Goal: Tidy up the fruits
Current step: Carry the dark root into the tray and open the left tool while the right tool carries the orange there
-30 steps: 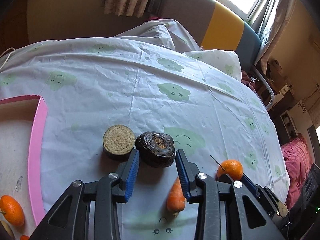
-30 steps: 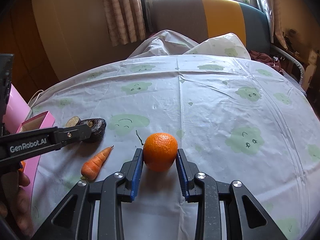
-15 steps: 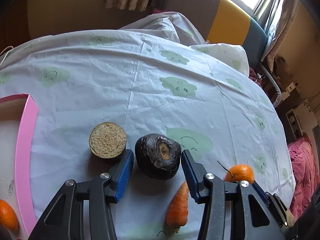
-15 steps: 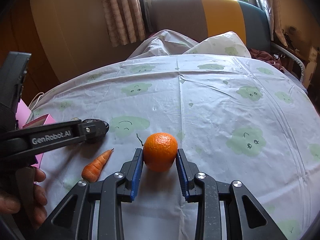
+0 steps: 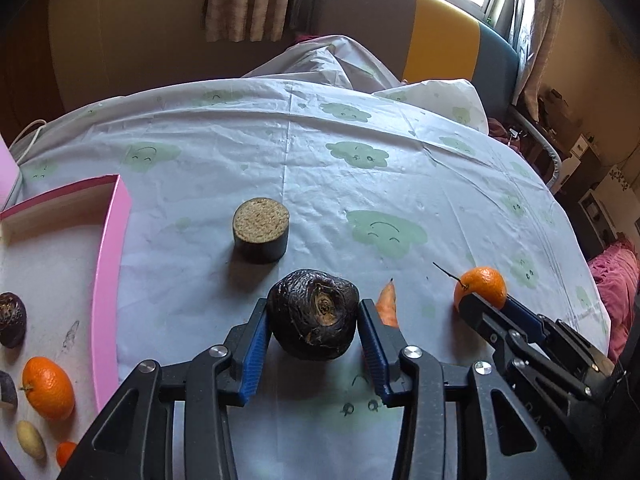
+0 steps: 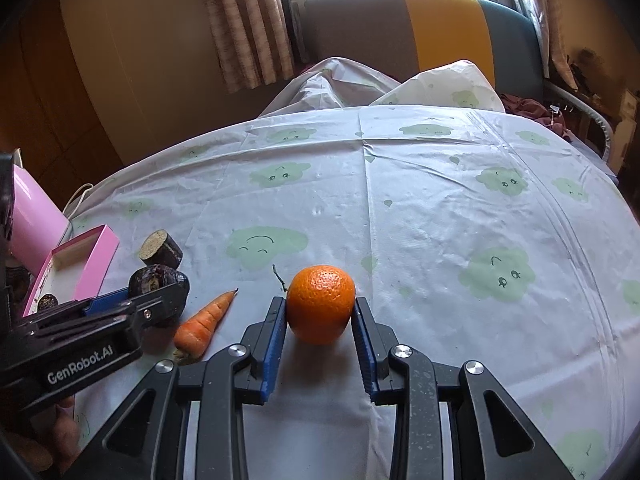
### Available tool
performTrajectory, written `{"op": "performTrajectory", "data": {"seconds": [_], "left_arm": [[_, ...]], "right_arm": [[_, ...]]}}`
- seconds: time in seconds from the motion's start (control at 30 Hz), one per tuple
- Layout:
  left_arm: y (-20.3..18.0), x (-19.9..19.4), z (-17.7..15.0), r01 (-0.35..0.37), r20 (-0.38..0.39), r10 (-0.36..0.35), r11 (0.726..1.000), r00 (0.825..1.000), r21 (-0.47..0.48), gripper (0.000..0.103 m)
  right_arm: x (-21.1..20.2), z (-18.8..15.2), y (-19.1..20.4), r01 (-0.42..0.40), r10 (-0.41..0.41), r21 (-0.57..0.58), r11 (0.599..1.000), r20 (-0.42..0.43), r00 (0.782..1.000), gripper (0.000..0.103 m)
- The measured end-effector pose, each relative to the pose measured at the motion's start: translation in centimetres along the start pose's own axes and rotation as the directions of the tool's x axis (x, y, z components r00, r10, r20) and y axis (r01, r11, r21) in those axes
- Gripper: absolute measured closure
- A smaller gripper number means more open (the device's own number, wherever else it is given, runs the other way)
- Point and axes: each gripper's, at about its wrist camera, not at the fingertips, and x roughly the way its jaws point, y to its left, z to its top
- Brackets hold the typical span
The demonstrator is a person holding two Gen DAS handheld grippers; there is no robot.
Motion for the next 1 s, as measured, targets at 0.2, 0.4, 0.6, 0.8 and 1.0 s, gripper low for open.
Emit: {"op": "performTrajectory", "data": {"seconds": [0.2, 0.4, 0.6, 0.8, 1.0], "left_arm": [[0.3, -2.3, -1.5, 0.002, 0.027, -0.002, 1.0, 1.0, 0.01, 0.059], [0.7, -4.5, -2.4, 0.003, 0.059, -0.004, 1.0, 0.998, 0.018, 0.059], [1.5, -6.6, -3.1, -0.007, 0.093, 0.005, 1.0, 0.996, 0.018, 0.059], [2.9, -8.6, -3.9, -0.006, 0.124, 0.006, 1.0, 0.992, 0.003, 0.059], [5.4, -11.1, -4.1, -0.018, 0.174, 0.022, 1.0, 0.985, -0.026, 0.059]], "right_arm": [[-0.6, -0.9, 0.5, 0.001, -0.001, -0.006, 1.0, -0.013, 1.0, 0.07], [-1.4, -1.8, 1.4, 0.004, -0.004, -0.031, 1.0, -0.017, 1.0, 0.07], [-2.0, -2.5, 2.3, -0.003, 0.002, -0.049, 0.999, -0.027, 1.0, 0.07], [-2.4, -2.9, 3.0, -0.014, 0.012, -0.057, 0.998, -0.036, 0.999, 0.071], [-3.2, -3.0, 4.8, -0.027, 0.025, -0.091, 0.996, -0.029, 0.999, 0.071]]}}
